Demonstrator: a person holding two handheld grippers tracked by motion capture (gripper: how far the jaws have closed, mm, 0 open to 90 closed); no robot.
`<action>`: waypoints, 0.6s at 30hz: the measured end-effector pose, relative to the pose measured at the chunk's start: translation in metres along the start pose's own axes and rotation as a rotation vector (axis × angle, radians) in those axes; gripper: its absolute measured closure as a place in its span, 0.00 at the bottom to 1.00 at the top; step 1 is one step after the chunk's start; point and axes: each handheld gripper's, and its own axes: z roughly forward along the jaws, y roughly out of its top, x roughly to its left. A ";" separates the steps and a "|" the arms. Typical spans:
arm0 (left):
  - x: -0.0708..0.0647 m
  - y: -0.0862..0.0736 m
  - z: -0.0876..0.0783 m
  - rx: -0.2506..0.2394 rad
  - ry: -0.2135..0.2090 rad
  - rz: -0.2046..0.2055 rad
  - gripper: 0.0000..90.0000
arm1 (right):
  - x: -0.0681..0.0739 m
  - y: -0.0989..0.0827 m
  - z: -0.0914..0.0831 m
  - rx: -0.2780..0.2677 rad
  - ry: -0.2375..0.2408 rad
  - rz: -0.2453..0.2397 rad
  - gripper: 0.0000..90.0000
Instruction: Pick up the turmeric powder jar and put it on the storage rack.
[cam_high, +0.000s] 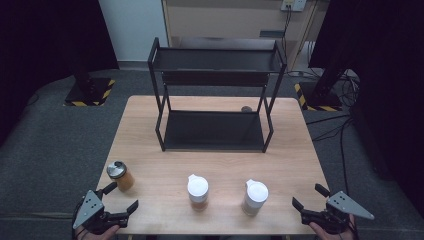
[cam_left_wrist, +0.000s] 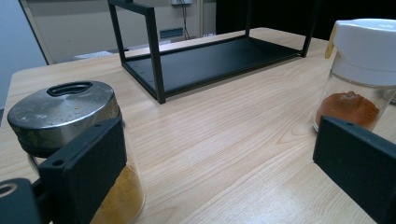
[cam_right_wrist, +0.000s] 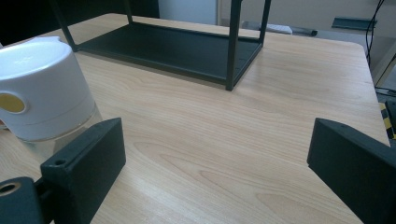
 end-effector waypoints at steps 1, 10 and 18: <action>0.000 0.000 0.000 0.001 -0.001 0.001 0.02 | 0.000 0.000 0.000 -0.001 0.000 0.001 0.05; 0.000 0.001 0.002 0.010 -0.001 -0.007 0.02 | -0.001 -0.001 0.000 -0.004 -0.008 0.010 0.05; 0.002 0.000 0.002 0.005 -0.008 -0.014 0.02 | 0.002 -0.001 -0.002 -0.005 -0.042 0.017 0.06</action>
